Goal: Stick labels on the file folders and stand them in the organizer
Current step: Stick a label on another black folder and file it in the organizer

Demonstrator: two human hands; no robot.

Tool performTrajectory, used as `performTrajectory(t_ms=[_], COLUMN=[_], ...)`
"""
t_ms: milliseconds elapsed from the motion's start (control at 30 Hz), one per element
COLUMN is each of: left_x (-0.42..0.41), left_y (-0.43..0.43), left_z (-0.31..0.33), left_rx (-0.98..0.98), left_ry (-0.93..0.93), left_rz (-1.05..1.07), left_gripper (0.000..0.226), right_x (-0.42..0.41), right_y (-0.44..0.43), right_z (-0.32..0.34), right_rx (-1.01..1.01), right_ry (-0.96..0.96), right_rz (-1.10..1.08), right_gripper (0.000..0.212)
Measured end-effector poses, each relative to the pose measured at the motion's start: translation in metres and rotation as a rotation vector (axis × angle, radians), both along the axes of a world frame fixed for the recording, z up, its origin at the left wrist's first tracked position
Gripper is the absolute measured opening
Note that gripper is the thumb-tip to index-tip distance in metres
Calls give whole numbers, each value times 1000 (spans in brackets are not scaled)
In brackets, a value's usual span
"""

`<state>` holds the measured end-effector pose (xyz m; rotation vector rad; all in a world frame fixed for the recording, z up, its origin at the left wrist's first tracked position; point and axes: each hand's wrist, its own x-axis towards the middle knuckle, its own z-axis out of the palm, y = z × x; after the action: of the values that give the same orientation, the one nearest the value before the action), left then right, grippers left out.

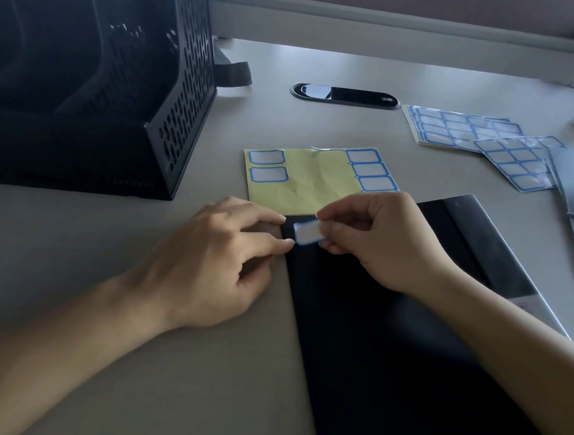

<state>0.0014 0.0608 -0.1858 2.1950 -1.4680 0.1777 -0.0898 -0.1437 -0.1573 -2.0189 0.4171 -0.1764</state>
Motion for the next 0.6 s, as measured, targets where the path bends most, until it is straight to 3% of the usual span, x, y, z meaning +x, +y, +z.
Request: performTrajectory(t_ms=[333,600], left_x=[-3,-1], left_y=[-1,-1], left_z=[3,1], left_rx=[-45,43], left_ry=[-48,-128], left_rz=[-14,-73], left_gripper=[33,40], right_x=[0,1], right_y=[1,1], right_z=[-2,-1], right_rx=[-55,-77], right_ry=[-14,-11], right_rz=[6,16], right_gripper=[17,19])
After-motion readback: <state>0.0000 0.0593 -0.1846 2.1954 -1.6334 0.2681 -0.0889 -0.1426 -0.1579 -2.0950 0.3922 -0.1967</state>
